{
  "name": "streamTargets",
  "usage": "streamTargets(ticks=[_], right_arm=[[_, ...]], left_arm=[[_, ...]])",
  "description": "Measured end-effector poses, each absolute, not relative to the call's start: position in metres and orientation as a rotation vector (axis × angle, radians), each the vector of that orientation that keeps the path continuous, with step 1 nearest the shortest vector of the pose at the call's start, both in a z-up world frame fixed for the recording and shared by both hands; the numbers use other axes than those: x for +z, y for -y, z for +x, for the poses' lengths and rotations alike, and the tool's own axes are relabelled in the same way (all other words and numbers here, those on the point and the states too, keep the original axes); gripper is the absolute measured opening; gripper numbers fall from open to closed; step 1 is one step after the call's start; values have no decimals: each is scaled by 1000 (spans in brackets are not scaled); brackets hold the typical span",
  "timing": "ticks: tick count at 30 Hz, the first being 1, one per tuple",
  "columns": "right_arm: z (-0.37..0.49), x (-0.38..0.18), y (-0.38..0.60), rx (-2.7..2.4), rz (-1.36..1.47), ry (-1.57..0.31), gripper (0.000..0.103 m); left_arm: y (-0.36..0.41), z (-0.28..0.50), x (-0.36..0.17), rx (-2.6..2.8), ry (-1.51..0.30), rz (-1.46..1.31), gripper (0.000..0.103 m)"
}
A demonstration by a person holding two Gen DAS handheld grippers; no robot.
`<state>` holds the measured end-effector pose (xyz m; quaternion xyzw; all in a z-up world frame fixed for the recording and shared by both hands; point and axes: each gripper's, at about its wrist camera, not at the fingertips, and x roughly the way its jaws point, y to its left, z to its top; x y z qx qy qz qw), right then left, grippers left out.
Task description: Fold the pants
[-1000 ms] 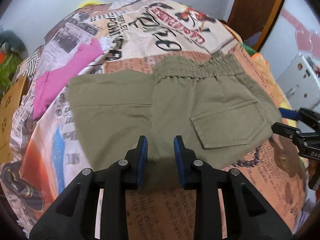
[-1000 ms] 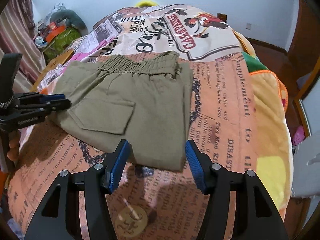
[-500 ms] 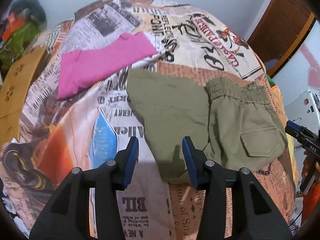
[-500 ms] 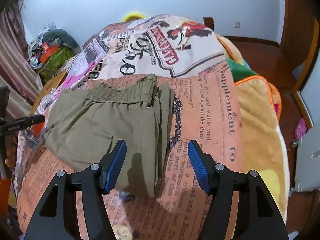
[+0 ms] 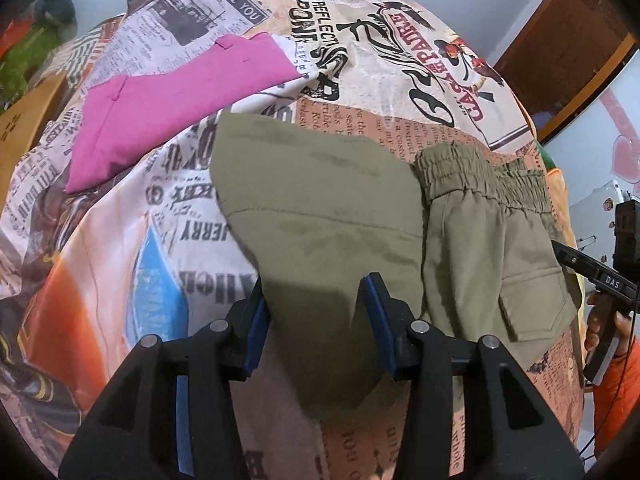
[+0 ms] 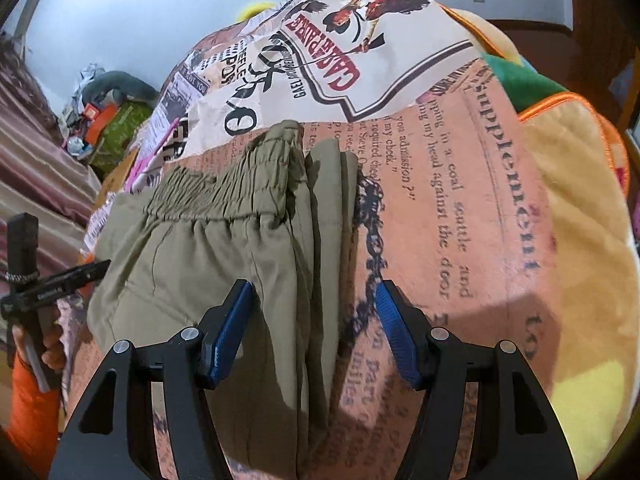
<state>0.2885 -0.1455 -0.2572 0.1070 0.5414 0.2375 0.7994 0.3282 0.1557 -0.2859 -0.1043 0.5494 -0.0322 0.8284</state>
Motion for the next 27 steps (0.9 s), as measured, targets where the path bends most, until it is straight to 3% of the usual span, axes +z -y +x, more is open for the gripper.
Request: streamTargets(ticks=[6,11,12,15,19,27], right_arm=[[296,-258,136,531,228,-1157,62],[300,-256,128,546,208,-1143,50],[299,-255,128,548,204,-1139,45],[299,-252,125,540,189,-1123,32],[297,-244,123,517,160,-1081,19],[291,-215,114,526,119,-1019,11]], left_arm=[[-148,337,-286,-86,-1149,-210,44],[-145,344,-287,-75,-1149,-201,25],[-145,344,-286,-76,-1148,-199,17],[-143,344,-283,-62,-1140,-185,7],[-139,339,-273,-43,-1109,-150,3],[-131,328,-239,-56,-1039,-112,2]])
